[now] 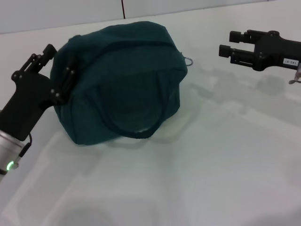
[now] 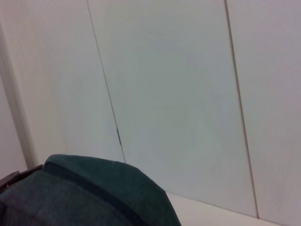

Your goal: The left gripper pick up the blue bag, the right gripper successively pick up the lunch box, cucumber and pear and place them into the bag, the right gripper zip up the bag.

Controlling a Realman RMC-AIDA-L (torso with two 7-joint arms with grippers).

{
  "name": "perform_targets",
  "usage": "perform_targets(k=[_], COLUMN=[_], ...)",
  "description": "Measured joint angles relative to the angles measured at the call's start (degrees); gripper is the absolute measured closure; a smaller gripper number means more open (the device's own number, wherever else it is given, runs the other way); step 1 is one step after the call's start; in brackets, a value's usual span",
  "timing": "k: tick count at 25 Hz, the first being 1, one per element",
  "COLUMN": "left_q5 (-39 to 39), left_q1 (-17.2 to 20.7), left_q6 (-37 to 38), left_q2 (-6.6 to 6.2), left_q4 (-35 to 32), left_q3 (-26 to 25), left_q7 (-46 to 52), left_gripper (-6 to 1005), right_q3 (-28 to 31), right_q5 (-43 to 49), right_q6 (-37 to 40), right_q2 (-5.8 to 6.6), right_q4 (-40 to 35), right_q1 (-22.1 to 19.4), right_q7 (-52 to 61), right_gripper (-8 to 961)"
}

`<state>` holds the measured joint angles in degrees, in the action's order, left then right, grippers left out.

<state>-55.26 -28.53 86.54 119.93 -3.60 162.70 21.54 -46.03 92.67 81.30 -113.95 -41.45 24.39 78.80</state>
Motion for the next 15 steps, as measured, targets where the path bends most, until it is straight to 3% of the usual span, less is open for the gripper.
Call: perform_targets(k=[3, 8, 15], left_q5=[0.4, 0.0, 3.4], left_q1=[0.8, 1.7, 1.8], left_q6=[3.0, 6.4, 9.5], left_q2=[0.00, -0.23, -0.70], left_q4=[0.0, 0.1, 2.4], left_q3=[-0.1, -0.5, 0.2], left_q7=[0.1, 1.8, 5.6], left_gripper=[584, 380, 353], right_q3=[0.0, 0.0, -0.4], right_q5=[-0.1, -0.2, -1.1], right_q6=[0.0, 0.0, 3.9], right_q2=[-0.22, -0.52, -0.62], right_q4=[0.0, 0.0, 0.2], right_q1=[0.6, 1.8, 4.1], right_q7=[-0.1, -0.3, -0.5], right_gripper=[376, 373, 375])
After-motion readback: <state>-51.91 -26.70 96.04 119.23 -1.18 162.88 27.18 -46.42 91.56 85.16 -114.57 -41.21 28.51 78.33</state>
